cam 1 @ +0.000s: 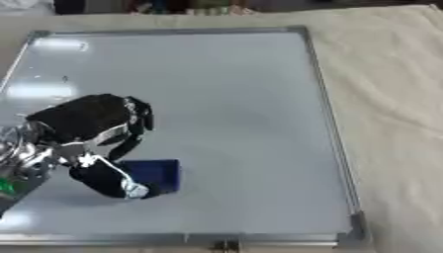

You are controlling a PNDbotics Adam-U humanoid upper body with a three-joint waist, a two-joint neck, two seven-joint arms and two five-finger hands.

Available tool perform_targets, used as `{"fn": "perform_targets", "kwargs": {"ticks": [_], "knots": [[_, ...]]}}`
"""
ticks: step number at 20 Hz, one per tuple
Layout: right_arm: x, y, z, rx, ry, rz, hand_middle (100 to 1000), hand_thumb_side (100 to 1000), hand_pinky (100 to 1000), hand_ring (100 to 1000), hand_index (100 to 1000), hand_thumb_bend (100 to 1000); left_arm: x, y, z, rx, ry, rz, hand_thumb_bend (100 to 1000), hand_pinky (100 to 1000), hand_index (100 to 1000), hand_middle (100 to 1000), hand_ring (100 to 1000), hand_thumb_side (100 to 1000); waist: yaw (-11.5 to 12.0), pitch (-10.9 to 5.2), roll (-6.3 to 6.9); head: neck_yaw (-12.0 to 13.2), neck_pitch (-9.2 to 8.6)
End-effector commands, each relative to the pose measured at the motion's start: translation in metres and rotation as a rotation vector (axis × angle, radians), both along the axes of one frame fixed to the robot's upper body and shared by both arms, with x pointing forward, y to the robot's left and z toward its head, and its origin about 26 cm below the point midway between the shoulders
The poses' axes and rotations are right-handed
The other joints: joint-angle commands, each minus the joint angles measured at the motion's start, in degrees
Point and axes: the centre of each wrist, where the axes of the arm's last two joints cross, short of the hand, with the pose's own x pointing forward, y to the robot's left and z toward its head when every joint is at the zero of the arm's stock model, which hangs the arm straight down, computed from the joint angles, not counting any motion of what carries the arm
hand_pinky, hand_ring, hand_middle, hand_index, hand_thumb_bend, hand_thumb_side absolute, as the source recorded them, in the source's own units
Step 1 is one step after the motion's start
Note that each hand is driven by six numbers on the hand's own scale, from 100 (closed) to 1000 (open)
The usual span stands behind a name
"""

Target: Wipe the whiteboard clean with a brush.

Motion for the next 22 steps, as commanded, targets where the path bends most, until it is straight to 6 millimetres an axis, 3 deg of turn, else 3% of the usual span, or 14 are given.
{"fn": "perform_targets", "kwargs": {"ticks": [1, 17, 22], "knots": [[-0.004, -0.001, 0.008, -0.003, -0.029, 0.000, 763, 1000, 771, 815, 818, 100, 0.002, 0.002, 0.002, -0.006, -0.011, 0.000, 639, 737, 146, 663, 733, 387, 0.0, -0.98, -0.19, 0.1, -0.61], [-0.003, 0.000, 0.006, 0.027, -0.026, 0.000, 752, 1000, 773, 806, 812, 100, 0.001, -0.002, -0.003, -0.092, -0.021, -0.102, 599, 693, 111, 534, 648, 337, -0.1, -0.69, -0.17, 0.0, -0.87], [-0.003, 0.000, 0.007, 0.027, -0.030, 0.005, 750, 1000, 772, 803, 811, 100, 0.010, 0.001, -0.018, -0.100, -0.006, -0.085, 571, 675, 100, 561, 637, 310, -0.1, -0.83, -0.30, -0.1, -0.97]]}}
